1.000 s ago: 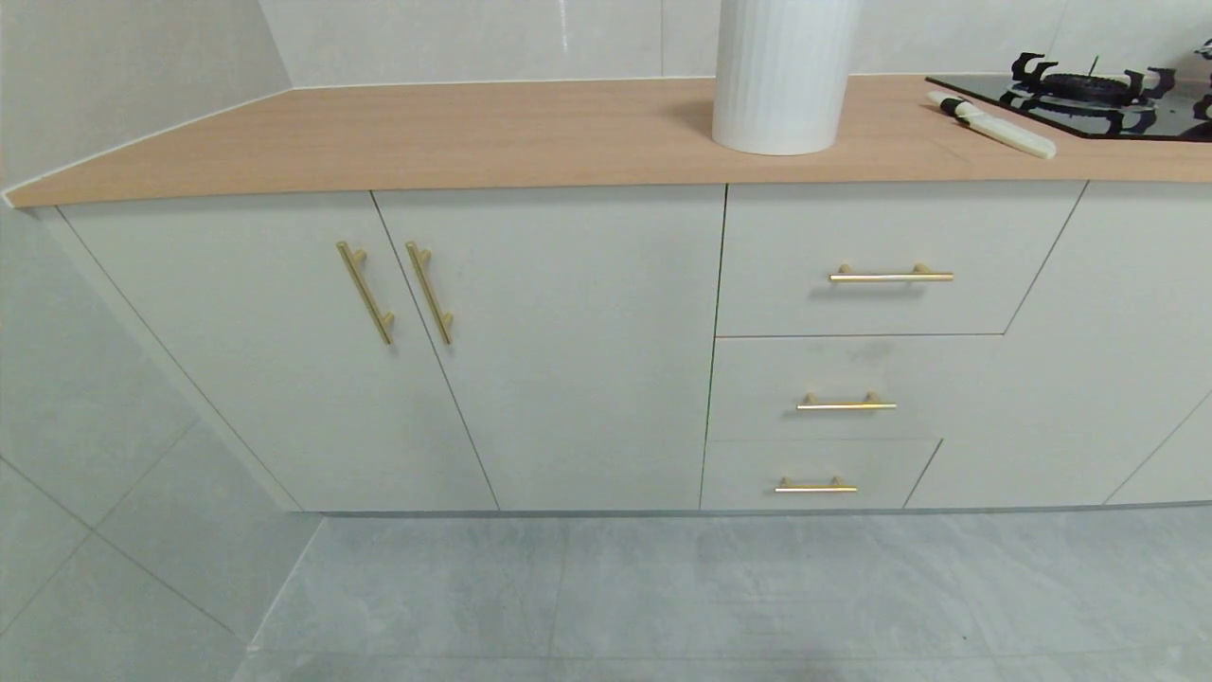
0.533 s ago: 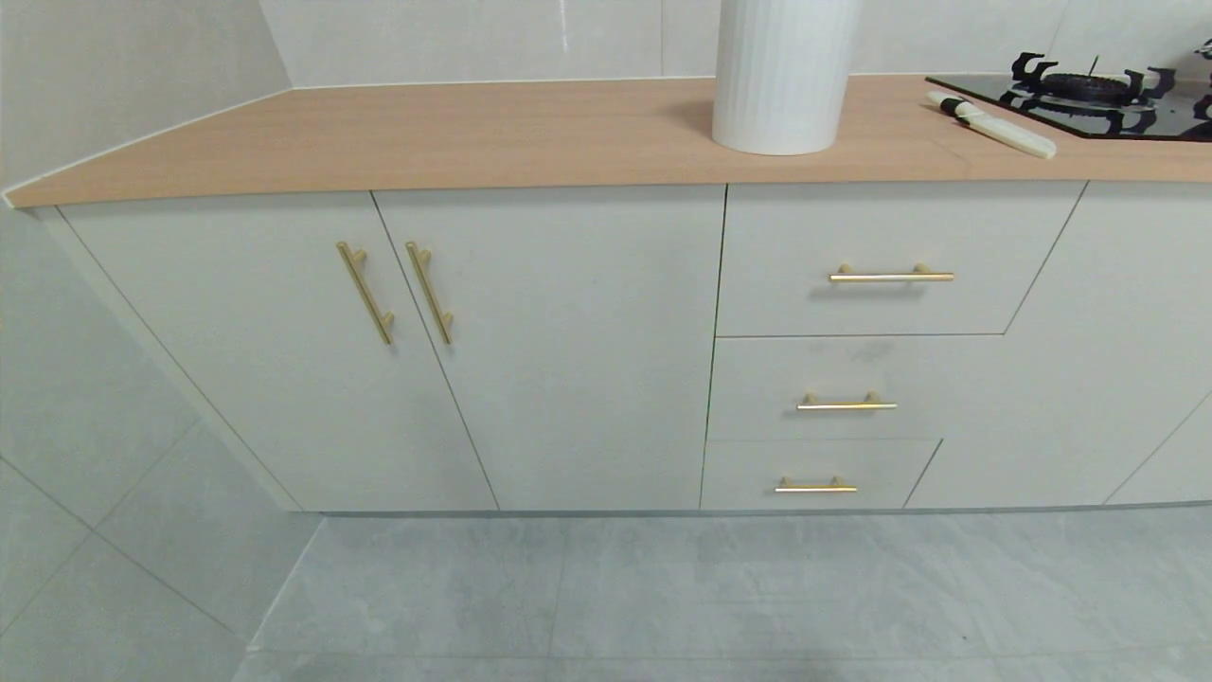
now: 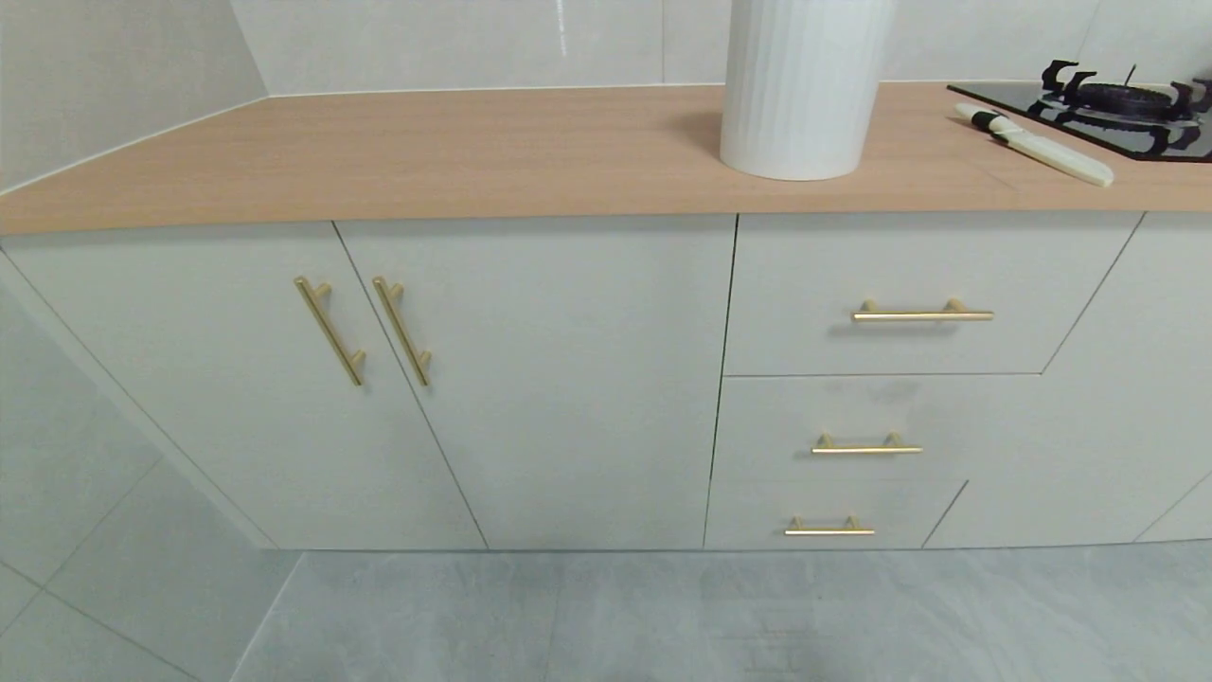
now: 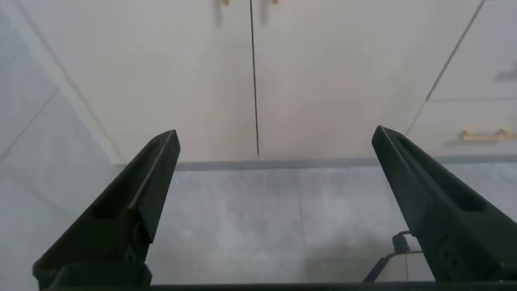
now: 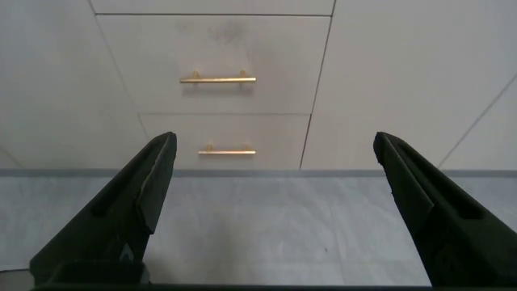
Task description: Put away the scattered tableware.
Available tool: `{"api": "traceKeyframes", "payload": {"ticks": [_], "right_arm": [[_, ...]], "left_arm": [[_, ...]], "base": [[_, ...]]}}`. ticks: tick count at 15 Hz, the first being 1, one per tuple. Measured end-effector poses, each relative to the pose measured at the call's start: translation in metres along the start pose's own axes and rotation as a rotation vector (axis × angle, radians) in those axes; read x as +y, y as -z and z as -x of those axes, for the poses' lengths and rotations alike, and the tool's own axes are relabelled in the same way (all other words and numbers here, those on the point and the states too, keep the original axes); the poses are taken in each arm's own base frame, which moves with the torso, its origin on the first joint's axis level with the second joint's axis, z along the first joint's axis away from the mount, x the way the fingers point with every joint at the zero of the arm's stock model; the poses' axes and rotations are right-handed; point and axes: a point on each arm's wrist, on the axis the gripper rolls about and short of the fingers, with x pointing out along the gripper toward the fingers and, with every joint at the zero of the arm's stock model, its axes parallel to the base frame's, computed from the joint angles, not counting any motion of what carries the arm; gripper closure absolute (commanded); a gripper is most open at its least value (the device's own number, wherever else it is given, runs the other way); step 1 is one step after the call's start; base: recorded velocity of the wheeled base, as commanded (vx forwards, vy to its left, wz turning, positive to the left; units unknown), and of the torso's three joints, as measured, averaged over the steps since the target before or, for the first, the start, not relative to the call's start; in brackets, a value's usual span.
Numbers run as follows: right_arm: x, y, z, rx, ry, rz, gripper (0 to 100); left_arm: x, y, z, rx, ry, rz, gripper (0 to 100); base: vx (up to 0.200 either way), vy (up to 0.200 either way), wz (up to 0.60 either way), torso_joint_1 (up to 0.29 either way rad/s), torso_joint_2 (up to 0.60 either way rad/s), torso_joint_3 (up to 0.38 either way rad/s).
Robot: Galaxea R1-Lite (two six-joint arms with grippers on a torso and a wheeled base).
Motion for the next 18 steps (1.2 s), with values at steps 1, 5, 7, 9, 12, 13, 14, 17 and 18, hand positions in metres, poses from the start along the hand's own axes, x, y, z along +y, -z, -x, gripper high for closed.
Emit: {"api": "traceKeyframes", "payload": {"ticks": [1, 5, 7, 9, 12, 13, 14, 17, 18], "right_arm": [[0.0000, 0.0000, 0.0000, 0.000, -0.001, 0.000, 0], [0.0000, 0.0000, 0.0000, 0.000, 0.000, 0.000, 0], [0.0000, 0.0000, 0.0000, 0.000, -0.001, 0.000, 0], [0.0000, 0.0000, 0.0000, 0.000, -0.001, 0.000, 0], [0.0000, 0.0000, 0.0000, 0.000, 0.000, 0.000, 0], [0.0000, 0.0000, 0.0000, 0.000, 0.000, -0.001, 0], [0.0000, 0.0000, 0.0000, 0.000, 0.000, -0.001, 0], [0.0000, 0.0000, 0.0000, 0.000, -0.001, 0.000, 0], [0.0000, 0.0000, 0.0000, 0.000, 0.000, 0.000, 0]], "left_arm": [[0.0000, 0.0000, 0.0000, 0.000, -0.001, 0.000, 0], [0.0000, 0.0000, 0.0000, 0.000, -0.001, 0.000, 0], [0.0000, 0.0001, 0.0000, 0.000, -0.001, 0.000, 0], [0.0000, 0.0001, 0.0000, 0.000, -0.001, 0.000, 0], [0.0000, 0.0002, -0.0001, 0.000, -0.001, 0.001, 0], [0.0000, 0.0002, -0.0001, 0.000, -0.001, 0.002, 0], [0.0000, 0.0001, -0.0001, 0.000, -0.001, 0.001, 0], [0.0000, 0.0001, 0.0000, 0.000, 0.000, -0.002, 0], [0.0000, 0.0002, -0.0001, 0.000, 0.000, -0.005, 0]], "base": [[0.200, 0.000, 0.00, -0.007, 0.00, 0.007], [0.200, 0.000, 0.00, 0.002, 0.00, 0.002], [0.200, 0.000, 0.00, 0.007, 0.00, 0.002], [0.200, 0.000, 0.00, 0.000, 0.00, 0.005], [0.067, 0.000, 0.00, 0.001, 0.00, 0.001], [0.000, 0.000, 0.00, 0.000, 0.00, 0.000], [0.000, 0.000, 0.00, 0.000, 0.00, 0.000], [0.000, 0.000, 0.00, 0.000, 0.00, 0.000], [0.000, 0.000, 0.00, 0.000, 0.00, 0.000]]}}
